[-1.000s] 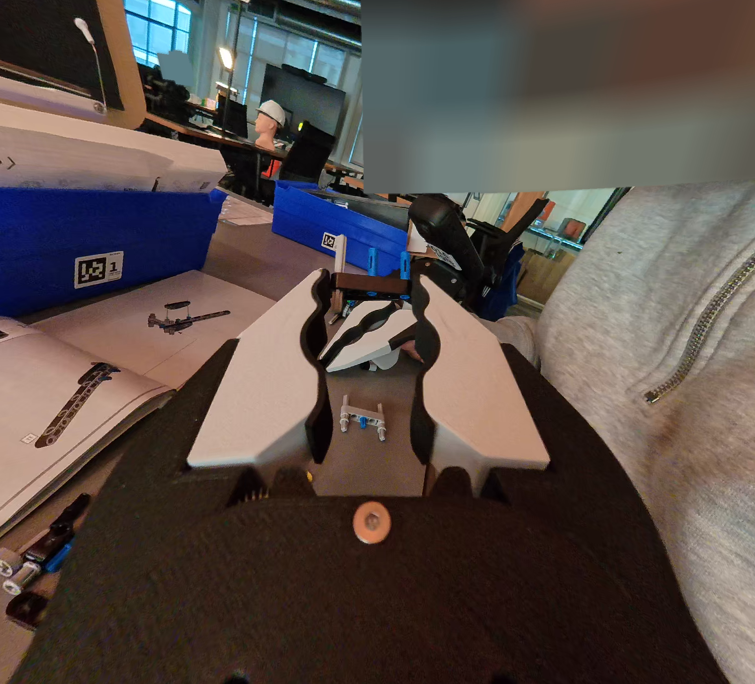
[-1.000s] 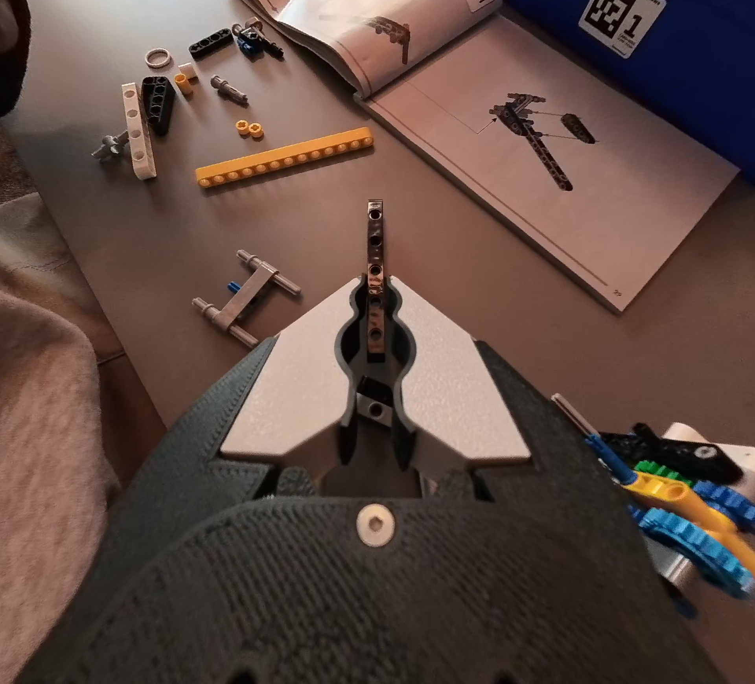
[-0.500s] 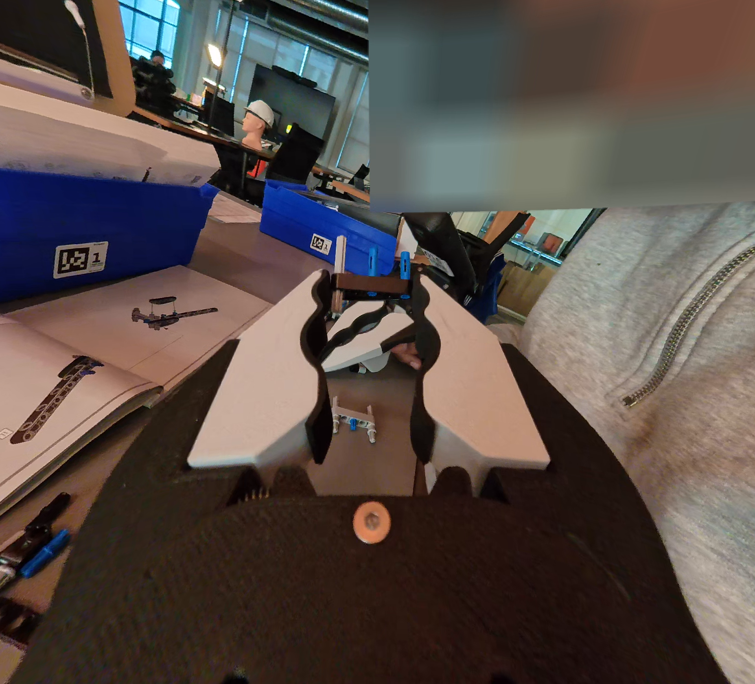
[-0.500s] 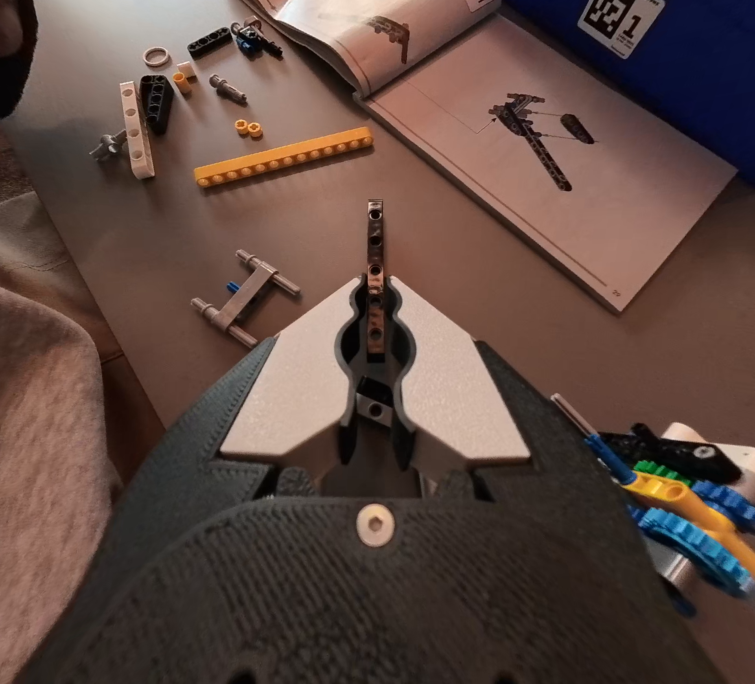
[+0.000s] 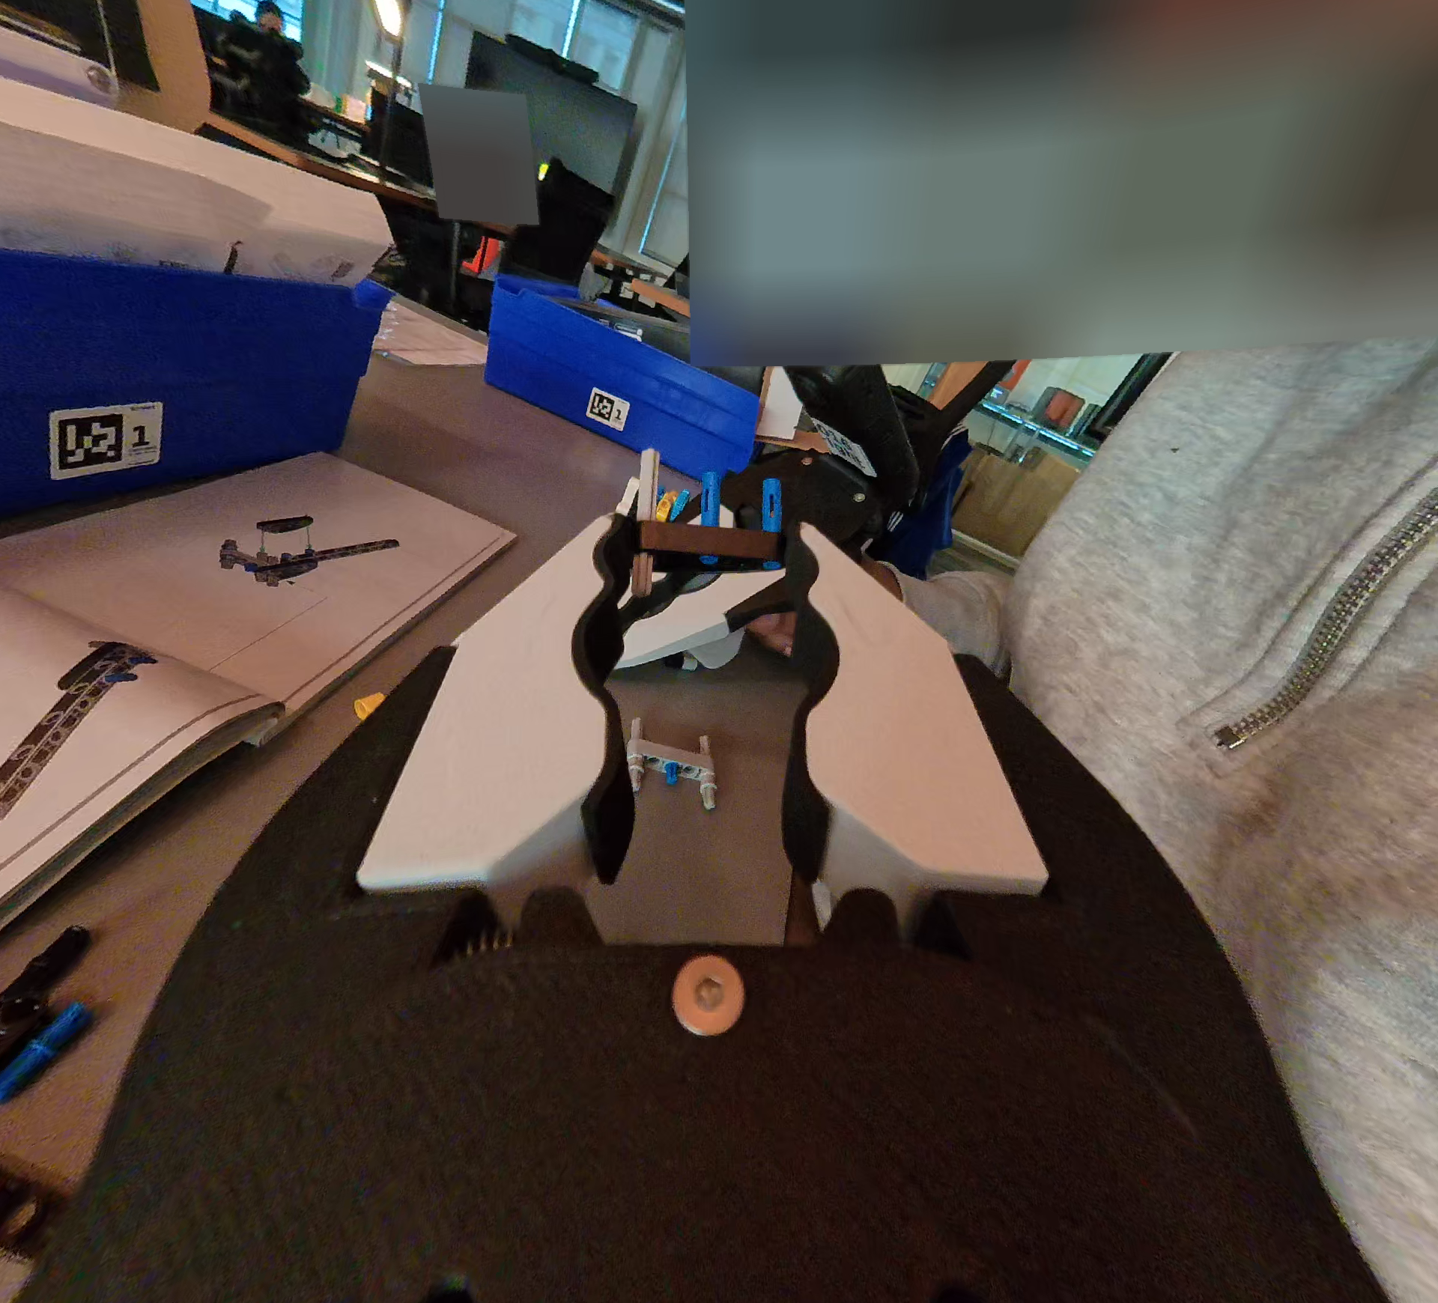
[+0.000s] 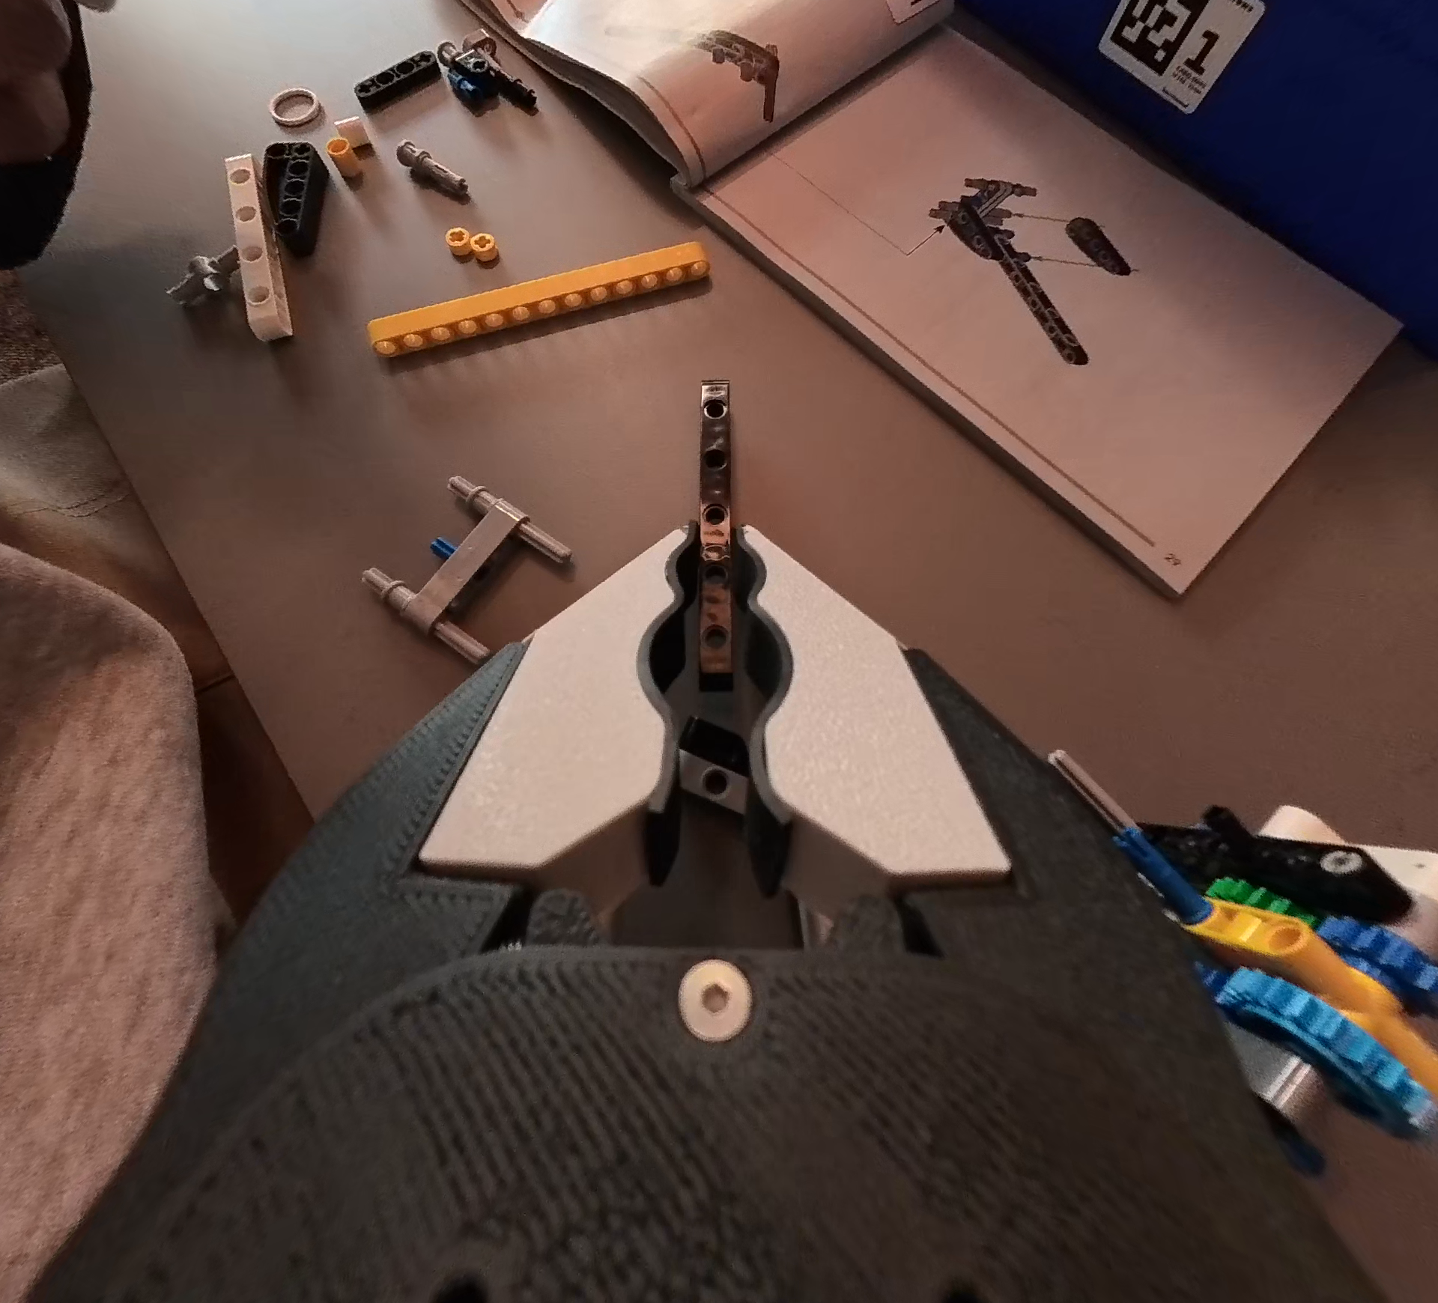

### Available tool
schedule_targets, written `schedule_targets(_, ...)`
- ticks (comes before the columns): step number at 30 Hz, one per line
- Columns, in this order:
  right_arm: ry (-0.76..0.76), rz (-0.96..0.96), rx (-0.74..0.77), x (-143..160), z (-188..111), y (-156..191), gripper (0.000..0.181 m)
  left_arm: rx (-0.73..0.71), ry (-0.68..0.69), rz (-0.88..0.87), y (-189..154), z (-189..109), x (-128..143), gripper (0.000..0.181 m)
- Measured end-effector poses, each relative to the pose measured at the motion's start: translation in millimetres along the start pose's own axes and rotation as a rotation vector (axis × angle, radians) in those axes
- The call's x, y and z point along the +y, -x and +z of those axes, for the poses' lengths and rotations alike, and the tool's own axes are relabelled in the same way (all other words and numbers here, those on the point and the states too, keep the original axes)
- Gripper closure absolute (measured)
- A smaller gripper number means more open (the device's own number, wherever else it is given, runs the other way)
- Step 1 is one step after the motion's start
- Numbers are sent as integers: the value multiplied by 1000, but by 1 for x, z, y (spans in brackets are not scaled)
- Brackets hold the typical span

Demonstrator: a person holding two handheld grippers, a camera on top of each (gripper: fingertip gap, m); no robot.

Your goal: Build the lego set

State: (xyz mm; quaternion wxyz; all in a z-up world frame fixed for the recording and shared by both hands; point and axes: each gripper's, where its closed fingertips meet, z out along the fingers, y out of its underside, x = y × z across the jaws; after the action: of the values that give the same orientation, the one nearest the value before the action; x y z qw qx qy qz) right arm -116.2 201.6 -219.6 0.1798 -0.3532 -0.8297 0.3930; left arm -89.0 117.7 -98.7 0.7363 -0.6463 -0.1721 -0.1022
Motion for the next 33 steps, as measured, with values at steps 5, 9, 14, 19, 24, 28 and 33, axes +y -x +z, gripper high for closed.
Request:
schedule_targets(5, 1, -3, 4, 0, 1, 0, 175, -6, 5, 1, 1, 0, 1, 145)
schedule_targets(9, 2, -6, 7, 0, 1, 0, 175, -17, -4, -7, 4, -1, 0, 145)
schedule_targets(14, 2, -9, 9, 0, 1, 0, 175, -24, -9, -12, 6, -2, -1, 144)
schedule_targets(19, 4, -15, 14, 0, 1, 0, 175, -28, -4, -12, 7, -1, 0, 144)
schedule_targets(24, 5, -17, 16, 0, 1, 0, 175, -33, -6, -18, 8, -2, 0, 145)
schedule_targets(28, 5, -18, 18, 0, 1, 0, 175, -37, -6, -21, 10, -2, 0, 144)
schedule_targets(33, 6, -20, 19, 0, 1, 0, 175, -43, -5, -22, 11, -2, 0, 144)
